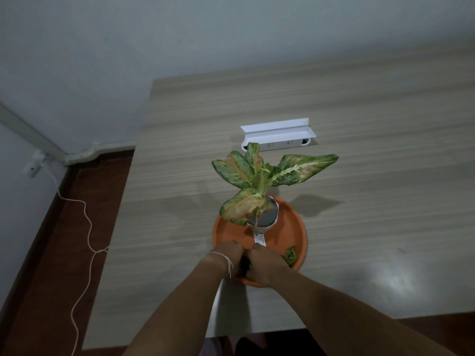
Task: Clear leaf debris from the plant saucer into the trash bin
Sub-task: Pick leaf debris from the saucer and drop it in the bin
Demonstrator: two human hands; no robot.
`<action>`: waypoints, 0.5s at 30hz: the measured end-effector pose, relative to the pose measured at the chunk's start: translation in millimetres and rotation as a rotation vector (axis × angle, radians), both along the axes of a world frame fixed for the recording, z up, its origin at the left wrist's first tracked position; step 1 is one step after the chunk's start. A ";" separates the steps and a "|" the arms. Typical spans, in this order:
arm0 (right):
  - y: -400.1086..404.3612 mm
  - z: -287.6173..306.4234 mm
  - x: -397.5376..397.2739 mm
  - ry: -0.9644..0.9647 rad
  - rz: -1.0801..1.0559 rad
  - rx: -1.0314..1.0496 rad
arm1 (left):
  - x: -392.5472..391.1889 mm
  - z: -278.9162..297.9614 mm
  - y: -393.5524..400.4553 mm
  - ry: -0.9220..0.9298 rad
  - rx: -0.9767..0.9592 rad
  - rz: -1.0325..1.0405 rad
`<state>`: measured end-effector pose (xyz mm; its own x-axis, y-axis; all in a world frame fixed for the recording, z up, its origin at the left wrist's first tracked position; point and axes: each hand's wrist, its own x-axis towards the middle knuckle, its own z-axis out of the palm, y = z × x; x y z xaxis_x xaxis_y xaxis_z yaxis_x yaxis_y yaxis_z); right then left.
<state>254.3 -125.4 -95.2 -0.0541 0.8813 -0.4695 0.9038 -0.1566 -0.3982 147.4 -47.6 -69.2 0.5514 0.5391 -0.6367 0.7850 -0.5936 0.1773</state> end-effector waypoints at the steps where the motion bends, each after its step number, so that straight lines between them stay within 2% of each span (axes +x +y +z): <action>1: 0.6 -0.4 -2.7 -0.001 -0.003 -0.009 | 2.1 -7.3 2.7 0.010 0.019 0.035; 5: 2.2 -5.0 -8.0 -0.033 -0.018 -0.013 | -3.0 -14.3 0.8 -0.041 -0.038 0.003; 15: 2.4 -19.7 -10.5 -0.006 -0.023 -0.045 | -5.6 -17.6 -4.6 -0.122 0.006 0.018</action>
